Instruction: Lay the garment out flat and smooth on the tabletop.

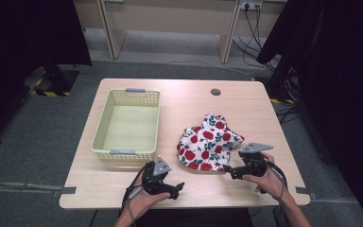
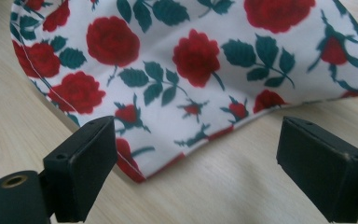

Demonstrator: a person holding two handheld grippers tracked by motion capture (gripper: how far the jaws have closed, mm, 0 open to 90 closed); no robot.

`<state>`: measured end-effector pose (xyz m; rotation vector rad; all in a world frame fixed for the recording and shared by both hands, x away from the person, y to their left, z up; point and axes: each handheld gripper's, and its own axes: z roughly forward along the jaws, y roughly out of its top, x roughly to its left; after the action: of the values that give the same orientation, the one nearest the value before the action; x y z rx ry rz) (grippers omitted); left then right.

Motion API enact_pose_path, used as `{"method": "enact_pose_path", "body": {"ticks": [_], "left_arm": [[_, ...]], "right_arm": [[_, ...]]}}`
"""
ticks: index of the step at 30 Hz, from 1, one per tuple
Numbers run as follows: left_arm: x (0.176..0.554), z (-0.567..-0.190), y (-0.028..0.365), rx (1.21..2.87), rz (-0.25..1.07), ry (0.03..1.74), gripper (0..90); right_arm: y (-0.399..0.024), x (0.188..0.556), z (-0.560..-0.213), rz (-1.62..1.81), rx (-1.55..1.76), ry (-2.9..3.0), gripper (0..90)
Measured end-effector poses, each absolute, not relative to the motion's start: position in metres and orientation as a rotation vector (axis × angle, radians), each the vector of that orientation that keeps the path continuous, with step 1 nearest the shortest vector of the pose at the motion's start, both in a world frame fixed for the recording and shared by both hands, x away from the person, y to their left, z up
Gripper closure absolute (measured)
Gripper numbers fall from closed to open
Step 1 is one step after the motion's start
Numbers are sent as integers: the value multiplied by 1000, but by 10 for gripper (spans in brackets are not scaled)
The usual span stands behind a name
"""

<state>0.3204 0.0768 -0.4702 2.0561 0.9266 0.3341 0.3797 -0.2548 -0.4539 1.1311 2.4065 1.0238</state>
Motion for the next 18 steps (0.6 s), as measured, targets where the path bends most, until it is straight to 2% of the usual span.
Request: {"method": "enact_pose_path", "body": {"ticks": [11, 18], "left_arm": [[325, -469, 73, 2061, 340, 915, 34], [327, -471, 71, 2074, 339, 915, 34]], "right_arm": [[-229, 407, -457, 962, 1141, 2445, 180], [-237, 411, -471, 916, 1153, 2450, 184]]}}
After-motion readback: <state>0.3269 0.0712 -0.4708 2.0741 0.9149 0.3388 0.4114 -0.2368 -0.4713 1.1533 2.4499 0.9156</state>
